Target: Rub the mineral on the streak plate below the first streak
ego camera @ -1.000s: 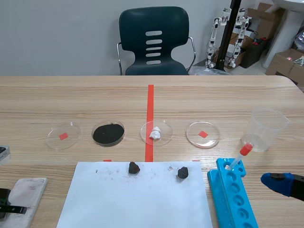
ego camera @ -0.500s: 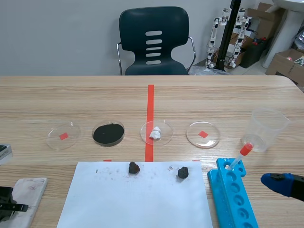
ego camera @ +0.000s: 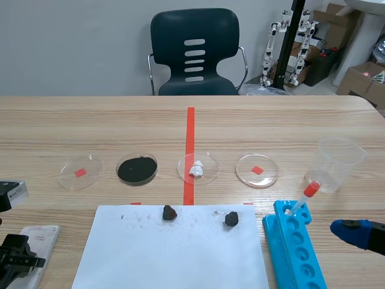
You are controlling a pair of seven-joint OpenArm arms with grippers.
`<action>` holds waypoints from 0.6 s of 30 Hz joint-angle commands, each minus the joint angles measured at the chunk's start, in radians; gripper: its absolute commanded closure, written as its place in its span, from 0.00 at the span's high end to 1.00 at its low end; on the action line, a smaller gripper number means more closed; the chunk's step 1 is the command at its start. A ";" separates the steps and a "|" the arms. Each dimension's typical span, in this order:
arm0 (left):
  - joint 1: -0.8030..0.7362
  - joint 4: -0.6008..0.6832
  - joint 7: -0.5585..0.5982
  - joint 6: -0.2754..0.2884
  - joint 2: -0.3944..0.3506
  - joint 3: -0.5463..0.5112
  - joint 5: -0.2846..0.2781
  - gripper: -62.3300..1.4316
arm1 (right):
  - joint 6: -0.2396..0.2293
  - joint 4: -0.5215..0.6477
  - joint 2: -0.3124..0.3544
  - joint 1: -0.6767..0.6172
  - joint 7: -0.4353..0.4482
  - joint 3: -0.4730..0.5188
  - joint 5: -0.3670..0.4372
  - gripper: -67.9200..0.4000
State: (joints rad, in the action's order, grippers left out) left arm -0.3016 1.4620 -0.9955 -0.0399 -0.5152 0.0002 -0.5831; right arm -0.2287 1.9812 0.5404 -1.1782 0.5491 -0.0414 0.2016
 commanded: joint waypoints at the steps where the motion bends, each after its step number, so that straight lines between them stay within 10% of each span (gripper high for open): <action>1: -0.008 -0.004 -0.023 -0.045 -0.001 0.003 0.063 0.16 | -0.003 0.024 0.000 0.001 0.015 0.003 0.008 1.00; 10: -0.008 -0.001 -0.045 -0.105 0.000 0.003 0.155 0.16 | -0.003 0.024 0.000 0.001 0.015 0.003 0.008 1.00; 18: -0.009 0.000 -0.040 -0.027 0.003 0.003 0.003 0.16 | -0.003 0.024 0.000 0.001 0.015 0.003 0.008 1.00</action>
State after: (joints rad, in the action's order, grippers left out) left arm -0.3019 1.4654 -1.0286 -0.0769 -0.5213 -0.0036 -0.5522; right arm -0.2287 1.9812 0.5404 -1.1782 0.5495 -0.0414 0.2016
